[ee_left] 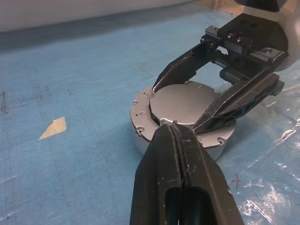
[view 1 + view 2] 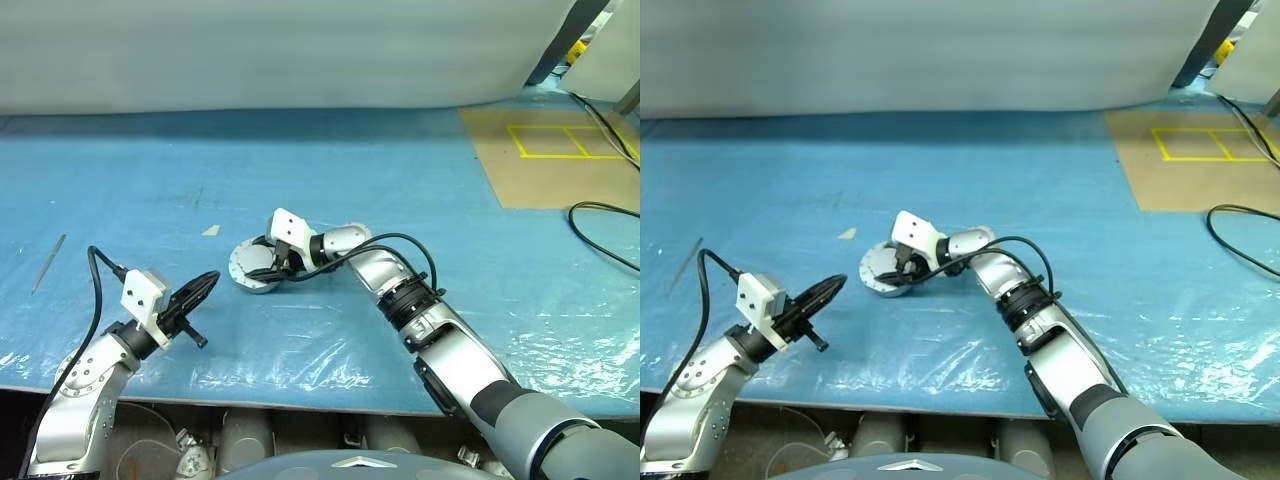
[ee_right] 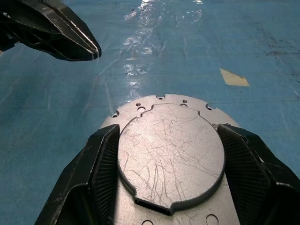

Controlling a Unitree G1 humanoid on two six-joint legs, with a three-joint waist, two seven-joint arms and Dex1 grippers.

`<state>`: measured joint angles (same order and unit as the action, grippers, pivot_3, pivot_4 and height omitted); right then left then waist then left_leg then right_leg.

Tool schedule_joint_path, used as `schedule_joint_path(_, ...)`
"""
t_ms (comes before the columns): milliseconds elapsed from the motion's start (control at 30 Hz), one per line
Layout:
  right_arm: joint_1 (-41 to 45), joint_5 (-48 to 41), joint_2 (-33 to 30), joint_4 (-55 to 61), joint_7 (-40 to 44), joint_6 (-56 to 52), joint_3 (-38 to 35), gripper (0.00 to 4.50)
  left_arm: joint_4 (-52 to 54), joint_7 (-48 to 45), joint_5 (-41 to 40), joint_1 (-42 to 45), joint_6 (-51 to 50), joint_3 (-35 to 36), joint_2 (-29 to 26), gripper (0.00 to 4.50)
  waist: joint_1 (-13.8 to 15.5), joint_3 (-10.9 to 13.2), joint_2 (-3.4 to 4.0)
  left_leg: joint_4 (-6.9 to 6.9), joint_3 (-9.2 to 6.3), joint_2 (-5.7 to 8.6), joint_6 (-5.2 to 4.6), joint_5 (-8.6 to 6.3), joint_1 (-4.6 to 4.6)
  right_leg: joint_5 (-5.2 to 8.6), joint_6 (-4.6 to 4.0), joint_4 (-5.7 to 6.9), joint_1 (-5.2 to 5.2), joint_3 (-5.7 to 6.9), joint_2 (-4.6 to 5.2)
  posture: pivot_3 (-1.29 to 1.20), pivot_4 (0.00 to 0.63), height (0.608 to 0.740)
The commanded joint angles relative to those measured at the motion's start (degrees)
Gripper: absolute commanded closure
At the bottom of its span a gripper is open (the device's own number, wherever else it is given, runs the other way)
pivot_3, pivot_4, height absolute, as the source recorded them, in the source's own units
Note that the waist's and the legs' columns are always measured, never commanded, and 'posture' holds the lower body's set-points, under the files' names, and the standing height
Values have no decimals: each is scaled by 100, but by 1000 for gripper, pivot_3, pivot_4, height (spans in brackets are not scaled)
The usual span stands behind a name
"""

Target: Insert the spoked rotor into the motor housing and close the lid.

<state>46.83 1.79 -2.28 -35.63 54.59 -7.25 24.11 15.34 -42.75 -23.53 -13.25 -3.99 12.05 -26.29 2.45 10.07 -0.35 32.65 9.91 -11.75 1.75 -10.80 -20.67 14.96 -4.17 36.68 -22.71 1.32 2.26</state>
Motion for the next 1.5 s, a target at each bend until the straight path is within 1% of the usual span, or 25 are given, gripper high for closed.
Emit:
schedule_joint_path(33,-74,412,-110,-369,-217,22,192,1557,34,-29,24,47,158,-34,0,4500,0,1,3,0,0,0,0,0,5,0,0,2,4,0,0,0,150,740)
schedule_joint_path(233,-119,502,-120,-422,-386,-293,269,1557,-95,-54,48,113,258,-81,16,4500,8,0,18,-16,0,4,-2,-2,68,4,2,0,52,-3,4,0,150,740)
schedule_joint_path(300,-145,384,-60,-353,-397,-447,203,1557,-171,-79,64,134,312,-98,22,4500,8,-2,22,-24,-1,7,-2,-2,72,13,19,0,53,-5,5,0,150,740)
schedule_joint_path(433,-282,156,62,-49,-305,-778,103,1557,-265,-125,90,176,380,-137,33,4500,8,-4,23,-34,-1,6,-2,-2,72,13,18,0,49,-5,3,0,150,740)
schedule_joint_path(667,-486,423,40,-57,-506,-515,265,1557,-320,-119,133,287,394,-203,33,4500,-10,-8,24,-36,4,6,-1,-1,65,6,-2,-21,47,-8,2,0,150,740)
schedule_joint_path(833,-459,735,-175,-298,-611,-123,485,1557,-301,-106,131,326,371,-233,7,4500,-16,-14,34,-45,6,6,-1,-2,72,8,-3,-19,45,-10,-1,0,150,740)
schedule_joint_path(967,-364,783,-315,-494,-595,35,477,1557,-334,-118,134,393,362,-254,-10,4500,-2,-20,46,-45,6,8,-1,-2,79,28,33,-16,50,-10,4,0,150,740)
schedule_joint_path(1033,-309,743,-328,-597,-645,68,415,1557,-362,-130,143,444,367,-277,-8,4500,8,-21,48,-46,5,9,-2,-2,82,29,35,-15,53,-10,5,0,150,740)
schedule_joint_path(1200,-224,371,-126,-692,-793,-82,-21,1557,-441,-103,208,608,369,-376,24,4500,34,-22,52,-47,5,10,-2,-2,79,30,36,-14,53,-10,7,0,150,740)
schedule_joint_path(1400,-236,423,-14,-752,-1059,230,-76,1557,-439,-68,248,714,359,-488,70,4500,26,-22,51,-47,5,10,-2,-2,74,29,36,-14,50,-10,7,0,150,740)
schedule_joint_path(1467,-224,321,42,-747,-1018,90,-134,1557,-447,-62,246,724,361,-505,69,4500,12,-22,51,-47,5,9,-2,-2,66,27,32,-14,41,-10,5,0,150,740)
schedule_joint_path(1500,-223,275,60,-742,-994,4,-171,1557,-446,-54,251,726,360,-517,72,4500,6,-22,51,-47,5,9,-1,-2,60,16,10,-14,36,-10,5,0,150,740)
